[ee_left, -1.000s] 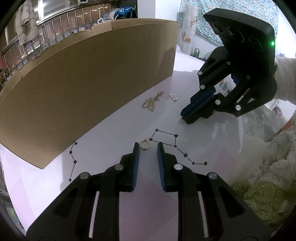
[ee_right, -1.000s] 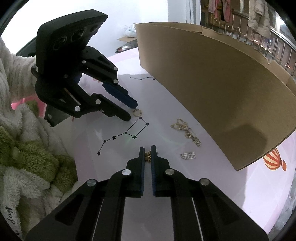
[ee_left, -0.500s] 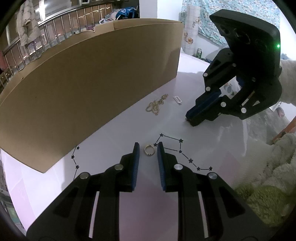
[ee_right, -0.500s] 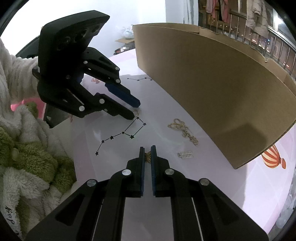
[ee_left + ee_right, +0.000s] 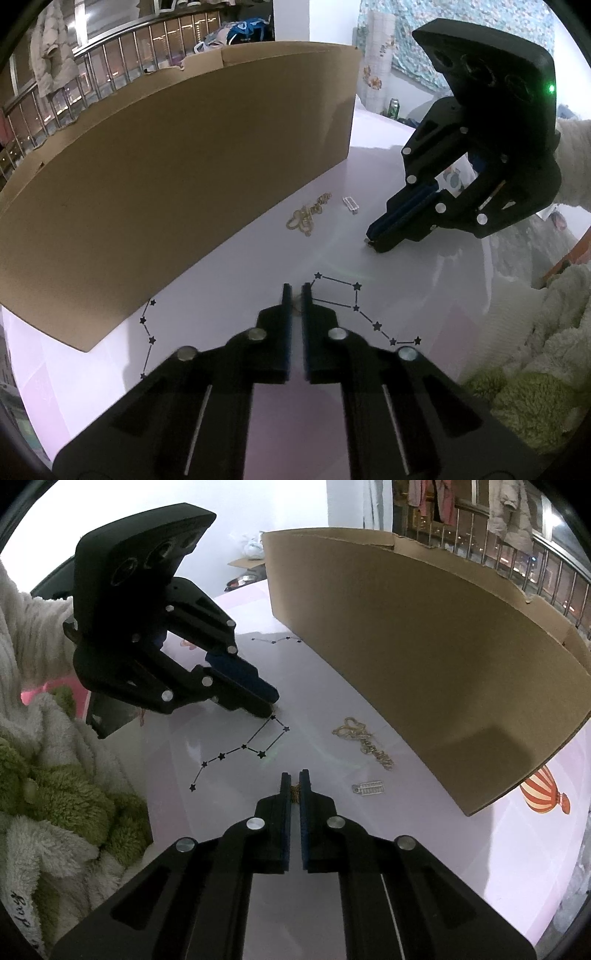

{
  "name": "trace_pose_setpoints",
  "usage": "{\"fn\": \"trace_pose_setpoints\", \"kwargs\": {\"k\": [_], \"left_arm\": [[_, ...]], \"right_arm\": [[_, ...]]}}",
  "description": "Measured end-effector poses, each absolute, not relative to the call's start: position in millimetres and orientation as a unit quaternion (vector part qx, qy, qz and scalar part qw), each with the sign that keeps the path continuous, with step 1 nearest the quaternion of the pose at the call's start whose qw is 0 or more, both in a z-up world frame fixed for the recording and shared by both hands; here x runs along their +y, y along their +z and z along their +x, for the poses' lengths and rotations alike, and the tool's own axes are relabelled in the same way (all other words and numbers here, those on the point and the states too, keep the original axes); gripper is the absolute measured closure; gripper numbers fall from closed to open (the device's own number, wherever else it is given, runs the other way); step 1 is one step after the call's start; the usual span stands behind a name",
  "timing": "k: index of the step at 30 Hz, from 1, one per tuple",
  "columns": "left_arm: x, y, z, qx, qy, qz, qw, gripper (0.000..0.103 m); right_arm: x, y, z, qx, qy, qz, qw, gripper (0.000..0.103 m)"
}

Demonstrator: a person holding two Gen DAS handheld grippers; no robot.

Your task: Organize jewelry

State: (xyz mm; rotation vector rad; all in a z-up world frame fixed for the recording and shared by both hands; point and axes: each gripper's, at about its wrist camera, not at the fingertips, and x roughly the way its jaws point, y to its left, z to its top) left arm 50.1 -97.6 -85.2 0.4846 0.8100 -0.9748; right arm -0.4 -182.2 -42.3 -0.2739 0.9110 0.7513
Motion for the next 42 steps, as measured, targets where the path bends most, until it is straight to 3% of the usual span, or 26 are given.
{"fn": "trace_pose_setpoints", "kwargs": {"k": [26, 33, 42], "left_arm": [[-85, -79, 41, 0.364, -0.444, 0.218, 0.789, 0.103], [-89, -79, 39, 0.368, -0.445, 0.227, 0.784, 0.089], [-88, -85, 42, 0.373, -0.434, 0.233, 0.786, 0.088]], "right_arm": [[-191, -35, -6, 0.434, 0.33, -0.102, 0.832, 0.097], [-187, -35, -6, 0.437, 0.33, -0.106, 0.83, 0.09], [-183, -39, -5, 0.441, 0.33, -0.109, 0.827, 0.089]]}}
